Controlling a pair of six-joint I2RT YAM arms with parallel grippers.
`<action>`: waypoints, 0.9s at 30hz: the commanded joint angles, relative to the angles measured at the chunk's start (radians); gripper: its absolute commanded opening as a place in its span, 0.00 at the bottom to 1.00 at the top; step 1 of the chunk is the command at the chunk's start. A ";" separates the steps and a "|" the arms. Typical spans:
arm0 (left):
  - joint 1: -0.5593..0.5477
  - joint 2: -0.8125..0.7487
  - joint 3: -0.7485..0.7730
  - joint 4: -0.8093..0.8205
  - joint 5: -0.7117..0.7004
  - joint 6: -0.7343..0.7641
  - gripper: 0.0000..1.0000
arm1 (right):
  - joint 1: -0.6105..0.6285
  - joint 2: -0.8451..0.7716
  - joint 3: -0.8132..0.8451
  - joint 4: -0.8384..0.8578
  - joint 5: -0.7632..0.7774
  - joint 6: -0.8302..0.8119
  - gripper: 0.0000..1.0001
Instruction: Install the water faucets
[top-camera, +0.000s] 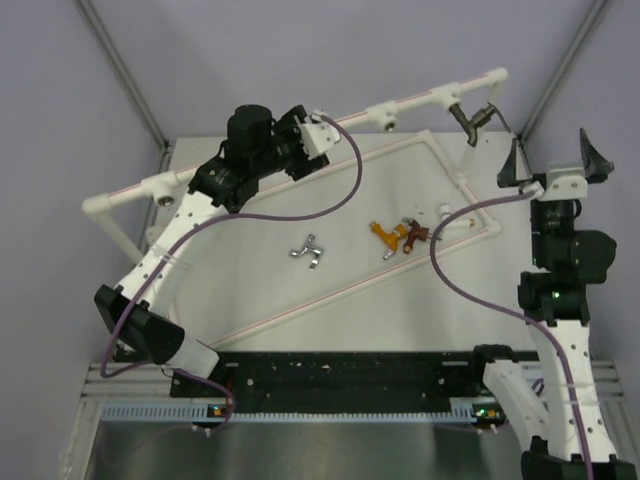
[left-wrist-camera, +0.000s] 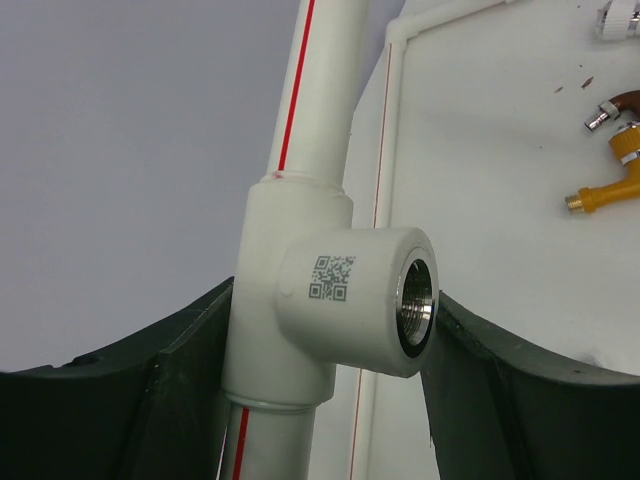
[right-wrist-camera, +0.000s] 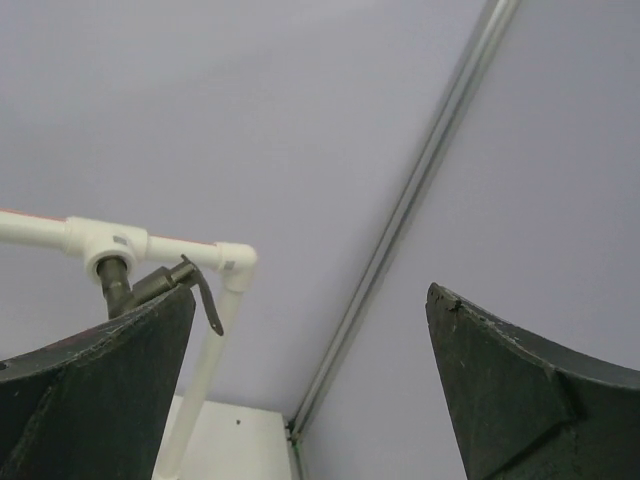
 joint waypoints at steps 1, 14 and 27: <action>-0.013 0.067 0.032 0.136 0.045 -0.029 0.58 | 0.006 -0.132 -0.077 0.089 0.130 0.031 0.99; -0.013 0.239 0.187 0.417 0.147 -0.179 0.63 | 0.006 -0.307 -0.079 -0.209 0.293 0.377 0.99; -0.013 0.056 0.105 0.817 -0.016 -0.498 0.92 | 0.006 -0.292 -0.096 -0.204 0.329 0.333 0.99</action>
